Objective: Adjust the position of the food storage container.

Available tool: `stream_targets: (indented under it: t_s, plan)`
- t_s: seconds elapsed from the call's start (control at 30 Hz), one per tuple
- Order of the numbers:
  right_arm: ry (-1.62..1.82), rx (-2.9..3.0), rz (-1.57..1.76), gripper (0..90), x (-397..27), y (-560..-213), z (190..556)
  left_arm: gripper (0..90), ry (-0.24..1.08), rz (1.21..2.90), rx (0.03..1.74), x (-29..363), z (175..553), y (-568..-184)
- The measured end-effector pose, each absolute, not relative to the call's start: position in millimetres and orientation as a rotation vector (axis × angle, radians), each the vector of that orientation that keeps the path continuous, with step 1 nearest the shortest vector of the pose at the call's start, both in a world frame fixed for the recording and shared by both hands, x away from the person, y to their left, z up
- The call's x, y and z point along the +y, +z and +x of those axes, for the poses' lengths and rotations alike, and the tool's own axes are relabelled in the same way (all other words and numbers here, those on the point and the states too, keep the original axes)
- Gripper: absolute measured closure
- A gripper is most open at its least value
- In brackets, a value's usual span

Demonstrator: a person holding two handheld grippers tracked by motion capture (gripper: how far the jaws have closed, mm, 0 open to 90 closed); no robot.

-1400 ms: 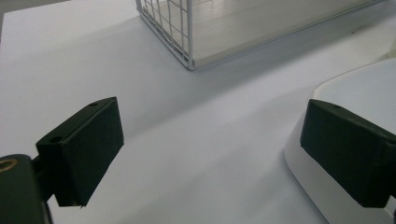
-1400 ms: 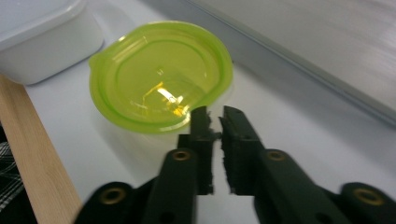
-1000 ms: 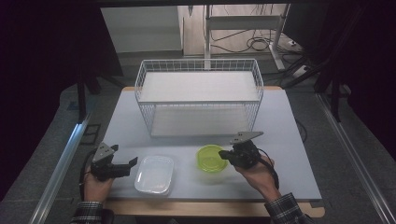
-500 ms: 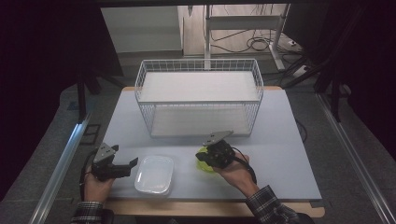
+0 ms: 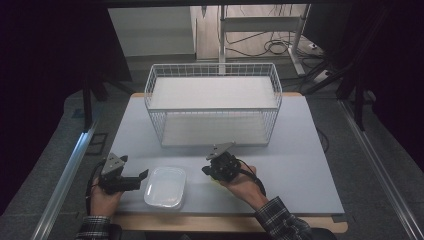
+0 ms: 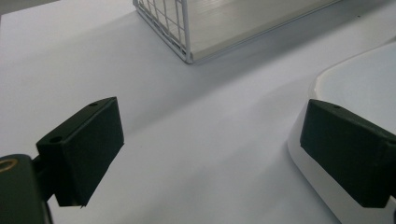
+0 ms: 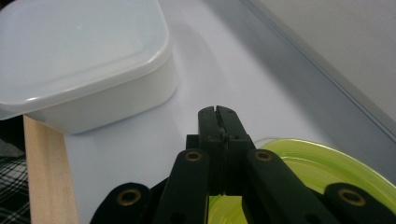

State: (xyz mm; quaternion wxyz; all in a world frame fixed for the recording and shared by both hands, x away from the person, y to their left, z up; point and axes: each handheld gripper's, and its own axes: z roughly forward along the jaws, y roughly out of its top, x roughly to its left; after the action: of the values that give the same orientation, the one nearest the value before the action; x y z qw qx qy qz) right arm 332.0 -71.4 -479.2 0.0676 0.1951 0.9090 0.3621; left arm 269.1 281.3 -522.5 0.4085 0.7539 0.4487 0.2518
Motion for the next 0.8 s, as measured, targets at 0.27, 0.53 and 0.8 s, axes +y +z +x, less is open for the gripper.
stream_targets:
  t_s: [0.27,0.53,0.8]
  plan:
    - [1.075,2.715,0.618,89.8,-92.3,-477.9,330.4,5.7,0.640,1.912,1.126,280.1,269.1,-523.0]
    - [1.056,2.684,0.689,89.8,-119.6,-476.6,330.8,5.7,0.645,1.915,1.127,279.5,269.0,-522.8]
    - [1.022,2.632,0.784,89.8,-153.1,-474.3,332.7,5.7,0.642,1.913,1.129,279.6,269.1,-522.9]
